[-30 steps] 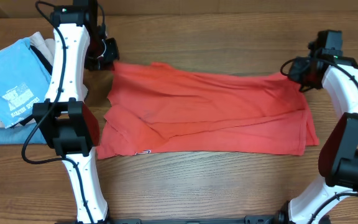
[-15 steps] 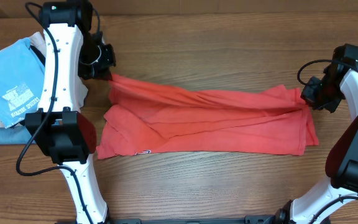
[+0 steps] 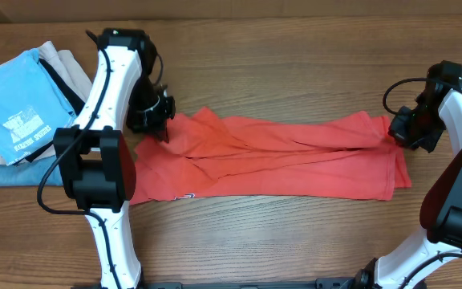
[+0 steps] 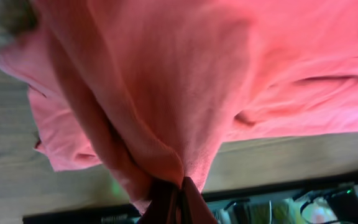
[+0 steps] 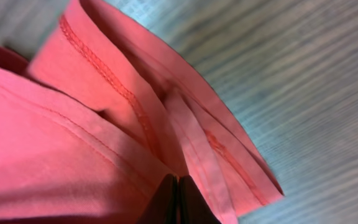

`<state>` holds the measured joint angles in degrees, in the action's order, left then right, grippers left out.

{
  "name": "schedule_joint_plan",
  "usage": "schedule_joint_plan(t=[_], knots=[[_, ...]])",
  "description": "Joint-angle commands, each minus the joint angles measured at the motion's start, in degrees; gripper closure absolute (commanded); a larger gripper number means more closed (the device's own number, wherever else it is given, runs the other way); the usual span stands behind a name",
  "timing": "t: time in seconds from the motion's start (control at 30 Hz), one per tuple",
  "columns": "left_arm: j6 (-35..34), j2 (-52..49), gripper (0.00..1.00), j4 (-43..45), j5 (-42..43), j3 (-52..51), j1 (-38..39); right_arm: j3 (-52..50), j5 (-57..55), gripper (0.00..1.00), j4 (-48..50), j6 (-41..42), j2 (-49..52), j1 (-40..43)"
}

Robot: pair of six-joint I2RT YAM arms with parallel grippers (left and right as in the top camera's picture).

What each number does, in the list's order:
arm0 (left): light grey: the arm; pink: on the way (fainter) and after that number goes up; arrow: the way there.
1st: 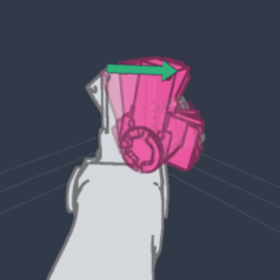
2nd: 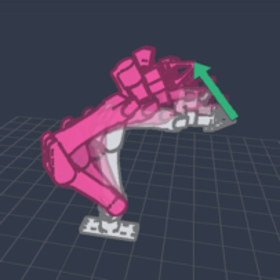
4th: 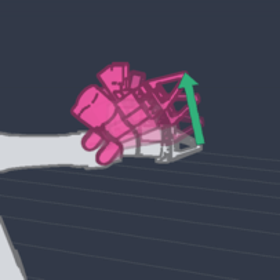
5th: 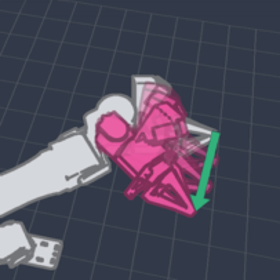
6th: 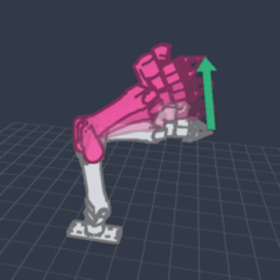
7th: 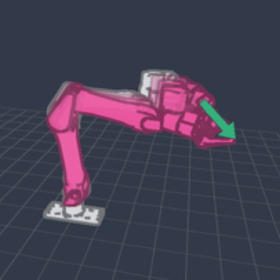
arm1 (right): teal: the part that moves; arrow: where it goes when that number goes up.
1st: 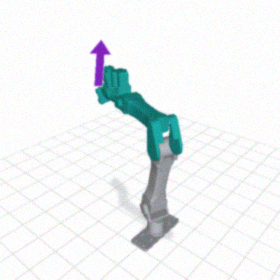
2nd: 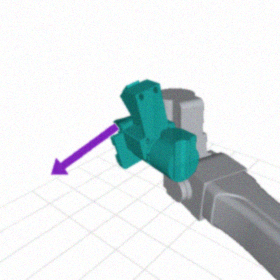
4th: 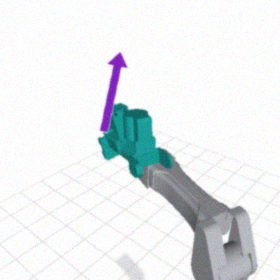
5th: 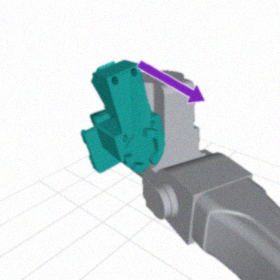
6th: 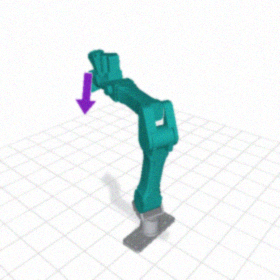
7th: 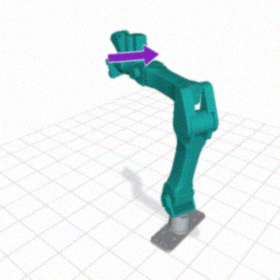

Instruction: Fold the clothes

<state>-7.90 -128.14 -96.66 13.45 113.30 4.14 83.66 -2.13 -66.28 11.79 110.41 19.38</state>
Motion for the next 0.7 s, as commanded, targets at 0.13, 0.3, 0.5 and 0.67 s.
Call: schedule_joint_plan(t=[0.13,0.3,0.5,0.67], knots=[[-0.35,4.63,0.96,-0.22,-8.63,-6.40,-0.39,0.57,-6.69,0.94,-3.13,0.26,-2.29,0.00],[-1.57,4.83,0.96,-0.13,-11.63,-9.14,-0.48,0.31,-7.08,0.91,-4.04,0.22,-2.29,0.00],[-5.07,4.83,0.96,1.68,-17.31,-13.81,-0.50,0.31,-9.25,0.89,-5.68,0.24,-2.27,0.00],[-6.97,4.83,0.96,5.64,-16.68,-17.33,-0.48,0.31,-9.20,0.89,-6.38,0.24,-2.27,-0.02]])
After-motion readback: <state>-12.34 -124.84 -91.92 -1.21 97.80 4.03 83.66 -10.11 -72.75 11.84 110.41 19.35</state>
